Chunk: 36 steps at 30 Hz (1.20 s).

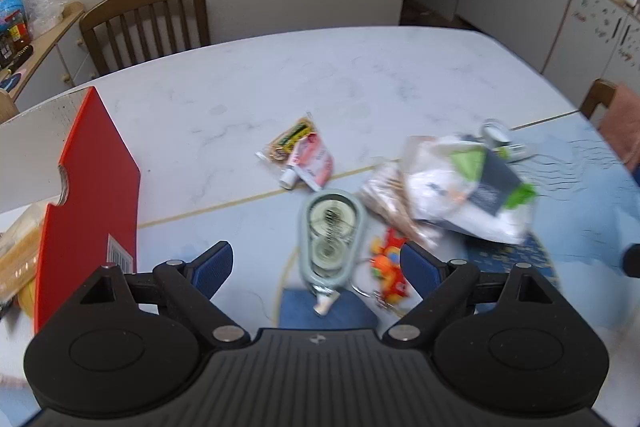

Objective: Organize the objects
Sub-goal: 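Grasp the correction-tape dispenser with the left tool while the right tool grasps the white bag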

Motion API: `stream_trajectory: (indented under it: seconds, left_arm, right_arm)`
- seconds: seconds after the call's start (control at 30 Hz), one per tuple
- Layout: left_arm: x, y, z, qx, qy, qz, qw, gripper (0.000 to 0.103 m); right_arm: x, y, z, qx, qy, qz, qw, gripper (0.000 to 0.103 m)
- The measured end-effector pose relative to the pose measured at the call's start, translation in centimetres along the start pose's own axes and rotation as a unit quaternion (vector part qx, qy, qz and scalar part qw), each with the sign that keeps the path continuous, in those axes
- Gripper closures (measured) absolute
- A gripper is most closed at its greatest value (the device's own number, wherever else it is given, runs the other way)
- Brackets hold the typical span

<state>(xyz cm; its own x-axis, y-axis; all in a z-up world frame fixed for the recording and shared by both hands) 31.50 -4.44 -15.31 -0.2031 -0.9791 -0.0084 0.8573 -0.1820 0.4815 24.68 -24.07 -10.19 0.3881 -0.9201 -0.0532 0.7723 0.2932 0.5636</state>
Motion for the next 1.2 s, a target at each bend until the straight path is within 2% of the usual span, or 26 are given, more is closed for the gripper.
stream_trajectory:
  seconds: [0.27, 0.53, 0.67, 0.83, 0.9, 0.93, 1.1, 1.2]
  left_arm:
    - [-0.8, 0.8, -4.0, -0.035, 0.008, 0.002, 0.9994, 0.012]
    - [-0.7, 1.3, -5.5, -0.041, 0.006, -0.010, 0.9991, 0.012]
    - [-0.4, 1.4, -6.2, -0.041, 0.012, -0.022, 0.9989, 0.012]
    - [-0.5, 1.7, -6.5, -0.036, 0.004, -0.012, 0.9993, 0.012]
    - [-0.5, 1.7, -6.6, -0.034, 0.003, -0.008, 0.9994, 0.012]
    - [-0.5, 1.7, -6.6, -0.033, 0.004, -0.007, 0.9994, 0.012]
    - [-0.3, 1.5, -6.6, -0.027, 0.005, -0.004, 0.9996, 0.012]
    - [-0.2, 1.4, -6.5, -0.022, 0.004, -0.004, 0.9997, 0.014]
  right_arm:
    - [0.8, 1.1, -2.9, -0.013, -0.003, 0.000, 1.000, 0.004]
    - [1.0, 2.1, -5.5, -0.026, 0.000, 0.004, 1.000, 0.005]
    - [1.1, 2.6, -7.1, -0.034, -0.005, 0.006, 0.999, 0.009]
    - [0.7, 3.1, -8.9, -0.042, -0.007, 0.011, 0.999, 0.010]
    - [0.5, 3.3, -9.4, -0.043, -0.008, 0.018, 0.999, 0.014]
    - [0.3, 3.3, -9.7, -0.044, -0.007, 0.020, 0.999, 0.019]
    - [0.3, 3.6, -11.0, -0.056, -0.001, 0.017, 0.998, 0.026]
    - [0.0, 3.6, -11.2, -0.057, 0.009, 0.020, 0.998, 0.038]
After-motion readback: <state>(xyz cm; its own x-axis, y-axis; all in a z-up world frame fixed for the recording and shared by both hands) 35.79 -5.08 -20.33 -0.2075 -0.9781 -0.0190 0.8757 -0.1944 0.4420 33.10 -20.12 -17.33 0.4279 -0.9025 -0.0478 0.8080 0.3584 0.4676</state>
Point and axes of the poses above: each gripper's, at about its wrist camera, not at the fingertips, and z roughly against the way its jaws point, x to its right, y to its top, the point moved 7 cm from there along -z, roughly the way its jaws point, and after that the axes turned 9 degrees about -x, right-handed, at the moved point
